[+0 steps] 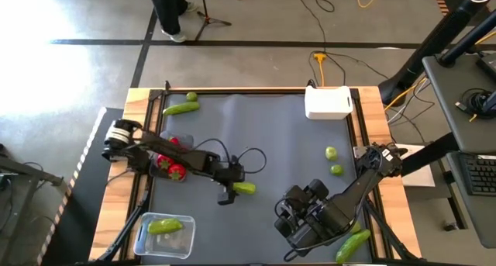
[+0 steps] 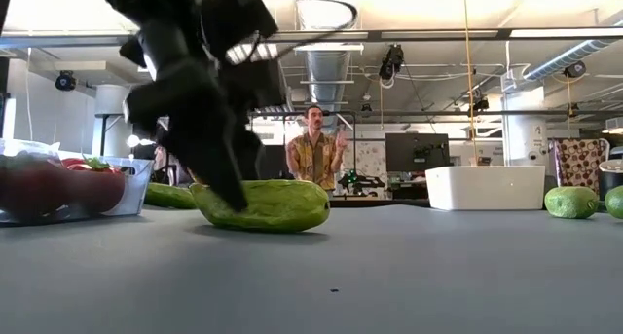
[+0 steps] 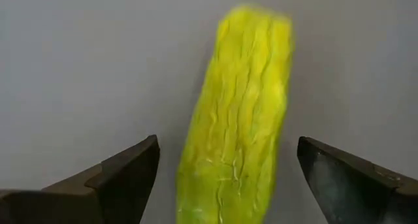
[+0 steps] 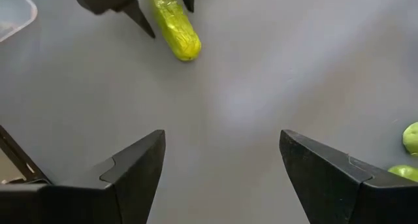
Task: Sort produce into baskets
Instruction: Put the middle right pickle into the transparent bin
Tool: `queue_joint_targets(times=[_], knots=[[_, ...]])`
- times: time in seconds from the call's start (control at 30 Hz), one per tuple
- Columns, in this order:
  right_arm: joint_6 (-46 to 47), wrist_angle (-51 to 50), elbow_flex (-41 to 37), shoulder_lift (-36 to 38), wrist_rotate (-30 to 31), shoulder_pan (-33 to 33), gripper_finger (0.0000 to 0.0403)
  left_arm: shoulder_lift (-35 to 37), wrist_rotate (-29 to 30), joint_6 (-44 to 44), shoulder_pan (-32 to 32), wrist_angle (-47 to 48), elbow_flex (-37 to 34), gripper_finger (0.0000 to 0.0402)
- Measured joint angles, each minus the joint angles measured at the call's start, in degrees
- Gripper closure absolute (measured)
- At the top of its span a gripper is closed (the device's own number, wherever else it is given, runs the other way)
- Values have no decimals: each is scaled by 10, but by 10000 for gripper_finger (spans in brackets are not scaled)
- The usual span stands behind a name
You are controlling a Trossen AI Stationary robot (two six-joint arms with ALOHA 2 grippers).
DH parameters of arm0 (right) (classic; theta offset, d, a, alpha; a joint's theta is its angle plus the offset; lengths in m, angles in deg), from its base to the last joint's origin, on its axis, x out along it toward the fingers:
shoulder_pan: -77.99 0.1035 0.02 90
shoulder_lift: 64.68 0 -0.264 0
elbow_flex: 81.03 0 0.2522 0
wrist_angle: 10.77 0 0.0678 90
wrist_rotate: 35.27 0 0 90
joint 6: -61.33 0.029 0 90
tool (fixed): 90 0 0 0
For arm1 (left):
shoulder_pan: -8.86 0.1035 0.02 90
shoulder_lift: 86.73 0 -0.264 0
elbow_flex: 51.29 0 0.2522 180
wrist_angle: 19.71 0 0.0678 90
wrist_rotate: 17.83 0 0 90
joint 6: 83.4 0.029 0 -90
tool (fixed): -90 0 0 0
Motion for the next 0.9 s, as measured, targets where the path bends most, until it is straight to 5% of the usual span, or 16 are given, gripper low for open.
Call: queue_joint_targets(times=[0.2, 0.5, 0.63, 0.9], knots=[[-2, -3, 0, 0, 1, -1, 110, -39, 6, -25, -1, -5, 17, 88], [-2, -4, 0, 0, 13, -1, 110, -16, -17, -67, -5, 22, 20, 261], [-2, -4, 0, 0, 47, -1, 110, 39, -53, -102, -33, 51, 19, 267], [-45, 7, -6, -2, 102, -23, 110, 204, -29, -201, -183, 215, 19, 267]])
